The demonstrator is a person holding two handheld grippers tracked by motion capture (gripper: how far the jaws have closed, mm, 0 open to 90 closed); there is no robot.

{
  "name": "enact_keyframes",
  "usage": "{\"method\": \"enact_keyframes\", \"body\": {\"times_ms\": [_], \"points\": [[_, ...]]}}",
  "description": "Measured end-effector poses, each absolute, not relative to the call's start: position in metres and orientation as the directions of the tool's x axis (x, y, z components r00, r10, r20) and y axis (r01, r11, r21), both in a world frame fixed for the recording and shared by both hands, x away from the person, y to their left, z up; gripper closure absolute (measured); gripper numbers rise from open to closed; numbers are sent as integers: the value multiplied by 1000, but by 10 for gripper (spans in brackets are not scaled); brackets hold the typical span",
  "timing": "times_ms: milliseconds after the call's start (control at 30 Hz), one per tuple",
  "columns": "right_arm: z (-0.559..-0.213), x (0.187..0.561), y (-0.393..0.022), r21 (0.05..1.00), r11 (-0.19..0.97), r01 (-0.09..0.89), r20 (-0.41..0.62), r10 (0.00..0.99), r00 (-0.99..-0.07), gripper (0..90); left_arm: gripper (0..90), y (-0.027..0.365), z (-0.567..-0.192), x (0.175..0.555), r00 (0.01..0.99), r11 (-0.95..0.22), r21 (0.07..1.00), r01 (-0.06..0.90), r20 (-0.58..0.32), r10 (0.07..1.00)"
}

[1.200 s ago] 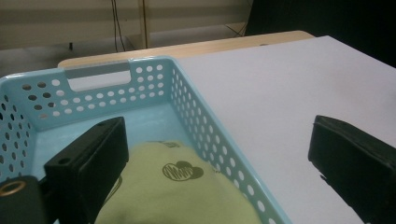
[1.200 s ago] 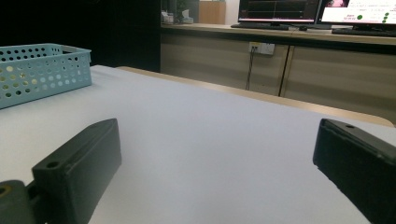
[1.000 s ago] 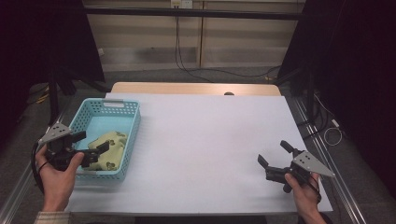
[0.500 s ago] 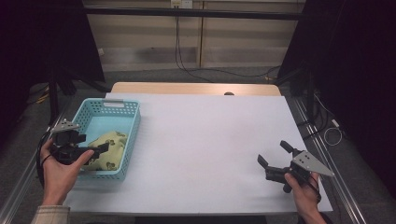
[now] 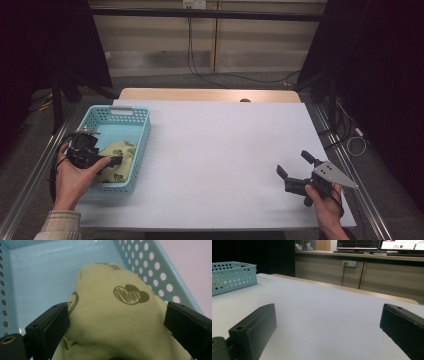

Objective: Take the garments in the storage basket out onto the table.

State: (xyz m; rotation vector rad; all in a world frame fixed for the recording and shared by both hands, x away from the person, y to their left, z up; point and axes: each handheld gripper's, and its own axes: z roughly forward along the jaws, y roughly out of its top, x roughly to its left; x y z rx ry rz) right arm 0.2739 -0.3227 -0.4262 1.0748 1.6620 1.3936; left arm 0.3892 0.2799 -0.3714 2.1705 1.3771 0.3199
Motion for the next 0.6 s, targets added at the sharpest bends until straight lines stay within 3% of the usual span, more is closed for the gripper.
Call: {"method": "enact_keyframes", "body": {"times_ms": [367, 600], "points": [[-427, 275, -321, 985, 76, 157, -3, 908, -419, 4, 10, 273, -384, 398, 436, -350, 483, 803, -75, 897], [-427, 275, -321, 984, 80, 157, -6, 907, -421, 4, 0, 275, -389, 406, 486, -405, 495, 769, -41, 873]]}}
